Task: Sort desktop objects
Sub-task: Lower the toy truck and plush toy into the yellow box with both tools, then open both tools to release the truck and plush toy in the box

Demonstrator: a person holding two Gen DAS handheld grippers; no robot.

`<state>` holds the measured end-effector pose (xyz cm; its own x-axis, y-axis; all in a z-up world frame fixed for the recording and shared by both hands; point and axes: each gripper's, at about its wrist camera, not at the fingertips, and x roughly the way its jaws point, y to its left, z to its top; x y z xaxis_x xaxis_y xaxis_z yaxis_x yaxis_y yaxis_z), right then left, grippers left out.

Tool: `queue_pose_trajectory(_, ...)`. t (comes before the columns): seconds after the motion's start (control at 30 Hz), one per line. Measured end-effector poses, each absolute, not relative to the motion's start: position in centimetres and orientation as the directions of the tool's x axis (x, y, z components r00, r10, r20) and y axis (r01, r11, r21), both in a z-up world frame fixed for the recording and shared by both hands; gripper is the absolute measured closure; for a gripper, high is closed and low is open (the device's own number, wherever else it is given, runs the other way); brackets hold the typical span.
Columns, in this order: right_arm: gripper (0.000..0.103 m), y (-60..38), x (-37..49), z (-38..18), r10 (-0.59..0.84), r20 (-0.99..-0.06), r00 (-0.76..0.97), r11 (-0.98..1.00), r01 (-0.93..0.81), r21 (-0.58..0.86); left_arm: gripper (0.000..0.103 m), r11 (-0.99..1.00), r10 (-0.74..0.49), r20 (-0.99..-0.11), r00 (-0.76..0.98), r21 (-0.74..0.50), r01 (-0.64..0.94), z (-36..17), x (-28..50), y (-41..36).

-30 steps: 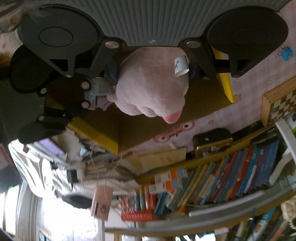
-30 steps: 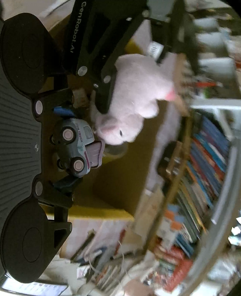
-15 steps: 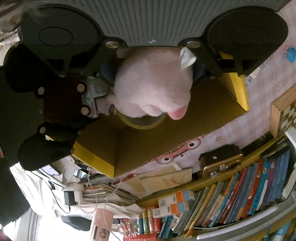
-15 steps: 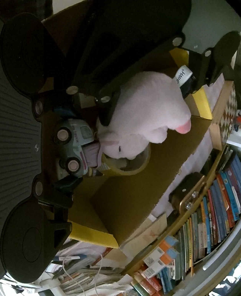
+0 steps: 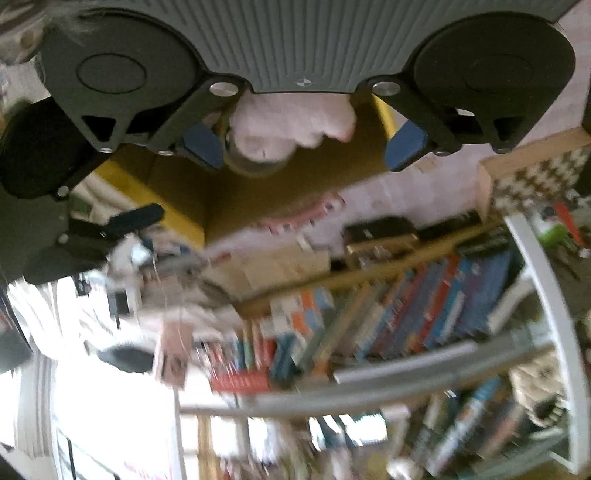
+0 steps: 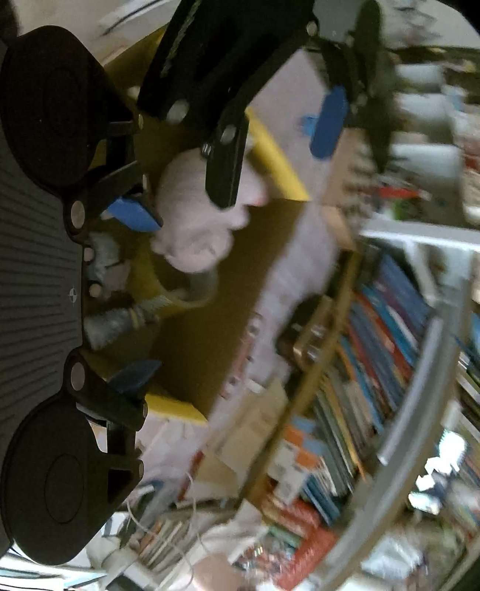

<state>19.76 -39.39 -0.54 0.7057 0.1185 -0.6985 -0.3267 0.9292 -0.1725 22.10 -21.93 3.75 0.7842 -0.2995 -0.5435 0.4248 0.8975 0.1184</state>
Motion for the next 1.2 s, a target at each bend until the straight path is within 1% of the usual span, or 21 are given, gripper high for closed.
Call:
queue_pose_trajectory(0.2,0.019,-39.7,16.5,2.0,0.109,-0.577,0.809,0.966,-0.223,-0.130,0.000,0.933,-0.278,-0.446,0.851,0.086,0.350,6.5,18.9,-19.8)
queue_pose_trajectory(0.37,0.016,-40.0,13.9,2.9,0.042,-0.487,0.873,0.991,-0.097,-0.090,0.000,0.956,-0.253,-0.407,0.877,0.034,0.292,6.8,16.2,-18.0)
queue_pose_trajectory(0.43,0.015,-40.0,12.7,2.8,0.021,-0.473,0.881,0.996,-0.058,-0.064,0.000,0.967,-0.219,-0.387,0.896,0.035,0.252,6.6,14.8,-17.4)
queue_pose_trajectory(0.57,0.015,-39.6,10.9,2.1,-0.036,-0.469,0.882,0.999,0.027,-0.027,0.000,0.975,-0.189,-0.389,0.902,0.030,0.218,5.7,12.9,-16.3)
queue_pose_trajectory(0.77,0.015,-38.5,8.1,0.4,-0.122,-0.496,0.860,0.989,0.147,0.012,0.000,0.976,-0.200,-0.432,0.879,-0.010,0.217,4.1,11.2,-14.2)
queue_pose_trajectory(0.9,0.015,-36.9,6.5,-0.6,-0.152,-0.530,0.834,0.981,0.192,0.021,0.000,0.973,-0.207,-0.444,0.872,-0.001,0.231,3.3,9.9,-13.2)
queue_pose_trajectory(1.0,0.015,-35.2,5.2,-1.0,-0.169,-0.534,0.829,0.976,0.214,0.023,0.000,0.969,-0.212,-0.453,0.866,0.015,0.245,2.8,9.0,-12.4)
queue_pose_trajectory(1.2,0.015,-31.7,2.7,-1.8,-0.198,-0.550,0.812,0.964,0.263,0.041,0.000,0.963,-0.228,-0.499,0.836,0.009,0.268,1.4,7.7,-10.1)
